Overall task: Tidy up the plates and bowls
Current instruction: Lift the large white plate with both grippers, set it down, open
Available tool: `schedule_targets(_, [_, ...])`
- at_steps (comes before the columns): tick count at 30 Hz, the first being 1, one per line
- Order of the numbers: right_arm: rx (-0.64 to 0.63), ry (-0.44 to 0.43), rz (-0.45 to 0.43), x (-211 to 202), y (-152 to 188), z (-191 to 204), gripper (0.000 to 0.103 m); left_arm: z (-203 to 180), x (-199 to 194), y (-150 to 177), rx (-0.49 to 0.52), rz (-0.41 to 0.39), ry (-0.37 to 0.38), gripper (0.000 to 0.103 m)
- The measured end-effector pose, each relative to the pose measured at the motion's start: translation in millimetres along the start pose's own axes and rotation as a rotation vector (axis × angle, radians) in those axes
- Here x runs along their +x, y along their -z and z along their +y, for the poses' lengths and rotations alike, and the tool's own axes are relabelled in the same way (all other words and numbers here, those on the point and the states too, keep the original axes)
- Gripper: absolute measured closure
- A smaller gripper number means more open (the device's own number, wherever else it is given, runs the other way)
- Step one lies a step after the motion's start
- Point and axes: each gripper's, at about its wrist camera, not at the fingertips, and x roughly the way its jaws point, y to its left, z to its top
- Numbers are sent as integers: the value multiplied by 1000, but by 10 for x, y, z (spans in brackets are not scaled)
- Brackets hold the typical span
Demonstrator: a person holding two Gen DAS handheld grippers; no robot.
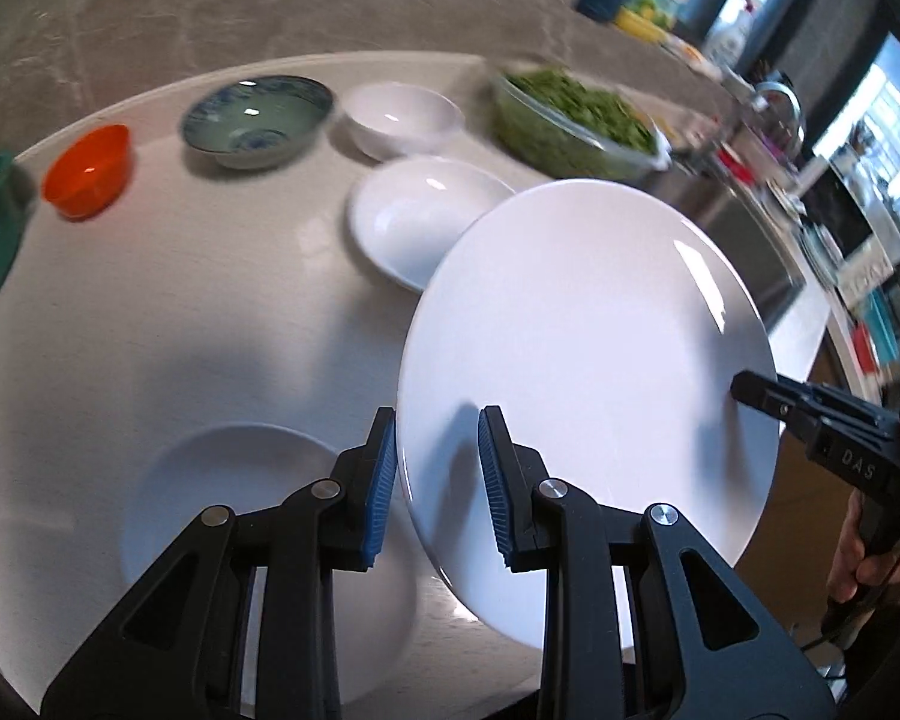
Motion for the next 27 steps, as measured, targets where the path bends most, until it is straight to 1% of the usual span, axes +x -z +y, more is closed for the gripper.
schedule_targets(4, [28, 16, 22, 23, 106, -297, 76, -238, 248, 118, 31, 40, 19, 78])
schedule_targets(8, [38, 32, 52, 128, 173, -547, 76, -438, 560, 219, 67, 80, 13, 78])
schedule_targets(10, [41, 36, 65, 186, 186, -612, 76, -461, 685, 254, 77, 101, 10, 78])
schedule_targets(14, [44, 43, 92, 360, 217, -760, 76, -543, 1001, 332, 126, 145, -31, 78])
schedule_targets(16, [43, 49, 105, 453, 226, -801, 74, -571, 1091, 315, 141, 144, -45, 78])
schedule_targets(18, [49, 52, 114, 546, 240, -847, 73, -541, 1154, 285, 126, 155, -42, 78])
schedule_targets(20, [60, 42, 128, 613, 255, -890, 73, -527, 1162, 253, 119, 135, -37, 77])
schedule_targets(22, [82, 21, 133, 655, 277, -942, 73, -541, 1165, 216, 121, 132, -41, 76])
schedule_targets(25, [123, -9, 146, 712, 302, -1010, 73, -578, 1169, 200, 130, 129, -37, 67])
schedule_targets(27, [134, -22, 136, 707, 304, -1024, 73, -641, 1188, 196, 139, 132, -28, 56])
